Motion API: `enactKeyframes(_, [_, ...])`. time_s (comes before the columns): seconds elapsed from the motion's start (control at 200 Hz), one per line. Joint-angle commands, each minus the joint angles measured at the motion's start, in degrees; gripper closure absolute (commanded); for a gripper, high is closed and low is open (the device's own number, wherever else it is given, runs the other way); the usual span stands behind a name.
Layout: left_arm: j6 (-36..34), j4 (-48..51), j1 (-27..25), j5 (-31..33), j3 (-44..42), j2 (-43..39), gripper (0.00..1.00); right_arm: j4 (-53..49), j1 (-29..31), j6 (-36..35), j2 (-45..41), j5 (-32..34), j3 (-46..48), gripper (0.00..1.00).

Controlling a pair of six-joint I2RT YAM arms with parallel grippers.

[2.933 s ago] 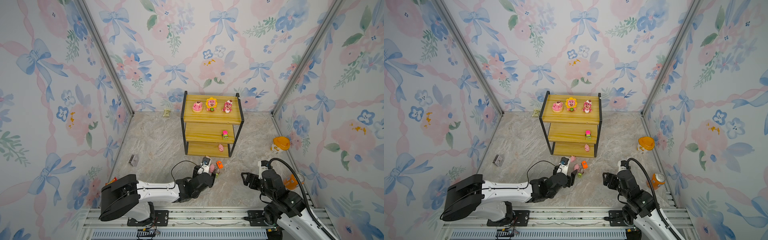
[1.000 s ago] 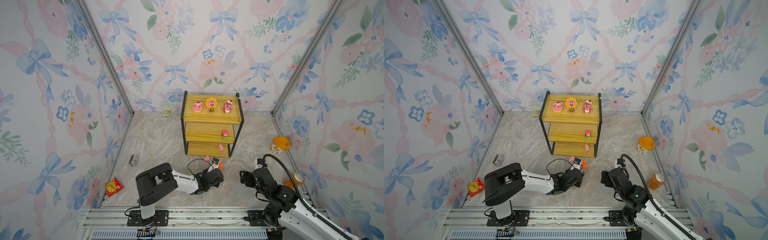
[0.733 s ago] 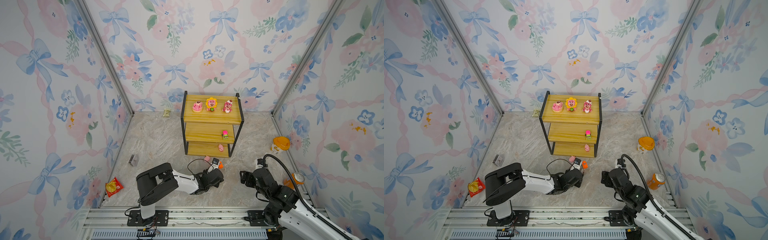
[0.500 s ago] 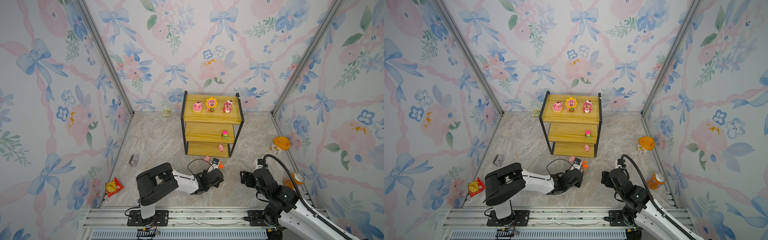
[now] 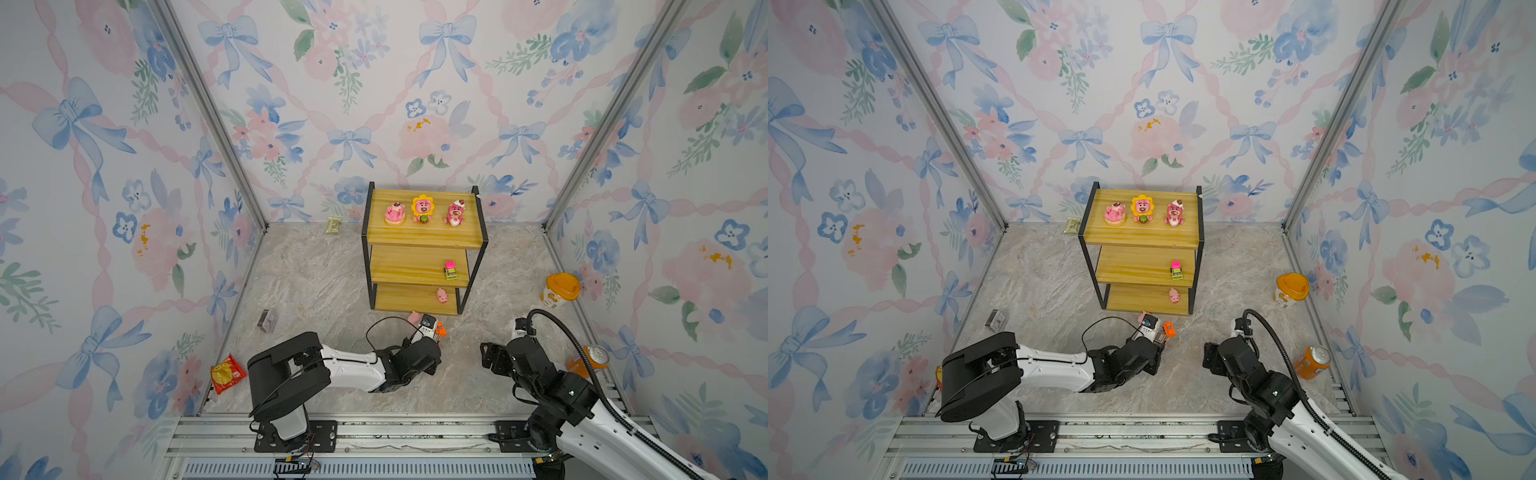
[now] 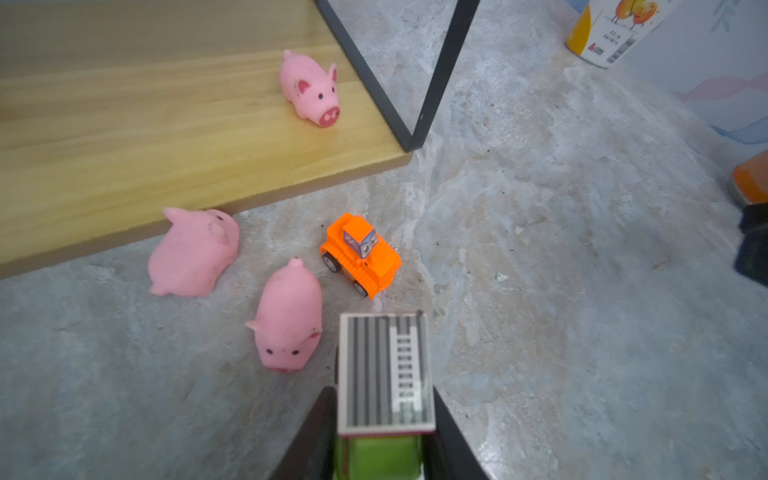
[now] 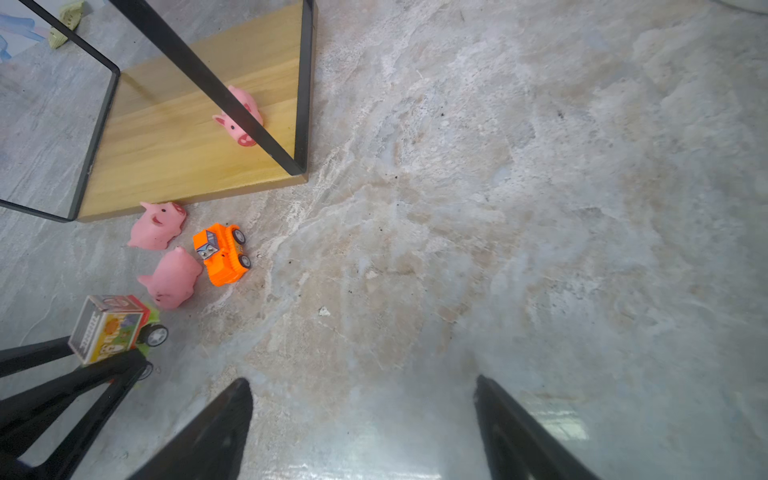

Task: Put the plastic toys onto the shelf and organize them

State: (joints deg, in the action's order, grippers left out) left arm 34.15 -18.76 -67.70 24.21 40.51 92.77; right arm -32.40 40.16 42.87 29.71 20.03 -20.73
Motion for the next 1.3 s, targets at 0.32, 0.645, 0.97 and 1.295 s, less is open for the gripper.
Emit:
enactKeyframes(0.32, [-9.0, 0.2, -0.2, 14.6, 0.1, -15.6, 0.64, -0.5, -0.5, -0.8, -0.1, 1.0, -0.3, 0.14])
enactKeyframes(0.645, [-6.7, 4.4, 3.0, 13.3, -1.5, -18.6, 0.59, -1.1, -0.9, -1.2, -1.0, 1.1, 0.0, 0.13])
enactKeyframes(0.97, [3.3, 8.3, 3.4, 10.6, -8.3, -17.3, 0.45, -0.3, -1.1, -1.6, -0.3, 0.2, 0.5, 0.13])
enactKeyframes(1.295, [5.3, 11.2, 3.5, 9.4, -8.6, -16.2, 0.43, 8.5, -1.0, -2.5, 5.8, -4.3, 1.2, 0.12])
